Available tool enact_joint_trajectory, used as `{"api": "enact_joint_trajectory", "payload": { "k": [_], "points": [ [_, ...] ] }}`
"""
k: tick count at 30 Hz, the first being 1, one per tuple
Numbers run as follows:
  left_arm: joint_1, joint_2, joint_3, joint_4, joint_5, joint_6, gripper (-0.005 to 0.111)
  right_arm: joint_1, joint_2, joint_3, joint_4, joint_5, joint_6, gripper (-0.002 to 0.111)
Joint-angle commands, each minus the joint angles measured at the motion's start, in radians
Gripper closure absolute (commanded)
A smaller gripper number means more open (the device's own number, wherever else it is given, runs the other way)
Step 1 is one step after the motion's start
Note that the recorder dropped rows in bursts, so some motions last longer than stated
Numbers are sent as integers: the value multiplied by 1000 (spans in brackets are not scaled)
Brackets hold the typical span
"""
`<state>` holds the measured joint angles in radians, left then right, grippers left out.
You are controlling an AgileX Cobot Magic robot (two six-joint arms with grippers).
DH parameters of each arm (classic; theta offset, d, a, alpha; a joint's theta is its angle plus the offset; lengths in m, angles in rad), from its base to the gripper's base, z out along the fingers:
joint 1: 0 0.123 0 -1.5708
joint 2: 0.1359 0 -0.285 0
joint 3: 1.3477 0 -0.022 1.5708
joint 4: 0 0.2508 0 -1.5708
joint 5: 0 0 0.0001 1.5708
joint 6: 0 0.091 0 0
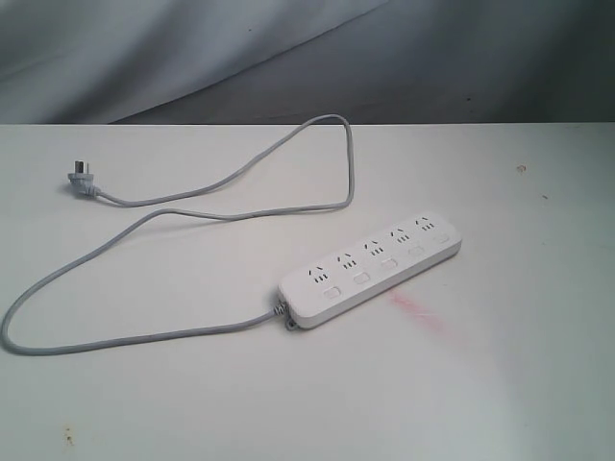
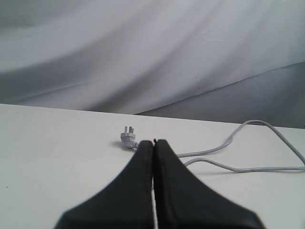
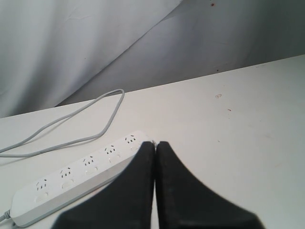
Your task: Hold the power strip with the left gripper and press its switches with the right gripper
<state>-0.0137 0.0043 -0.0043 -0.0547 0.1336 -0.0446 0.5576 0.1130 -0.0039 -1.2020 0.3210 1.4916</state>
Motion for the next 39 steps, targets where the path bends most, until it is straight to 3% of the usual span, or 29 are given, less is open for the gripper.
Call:
{"api": "enact_joint_trajectory", "payload": {
  "k": [1, 15, 23, 31, 39],
  "points": [
    [3, -4, 4, 2, 5, -7, 107, -1, -4, 4, 0, -4, -2, 108],
    [3, -4, 4, 2, 5, -2, 107, -3, -15, 4, 0, -4, -2, 108],
    [3, -4, 4, 2, 5, -2, 107, -207, -71, 4, -15, -14, -38, 108],
    [3, -4, 4, 9, 5, -3, 107, -386, -113, 4, -15, -142, -214, 108],
    [3, -4, 4, 9, 3, -3, 107, -412, -113, 4, -8, -228, -229, 108]
  ]
}}
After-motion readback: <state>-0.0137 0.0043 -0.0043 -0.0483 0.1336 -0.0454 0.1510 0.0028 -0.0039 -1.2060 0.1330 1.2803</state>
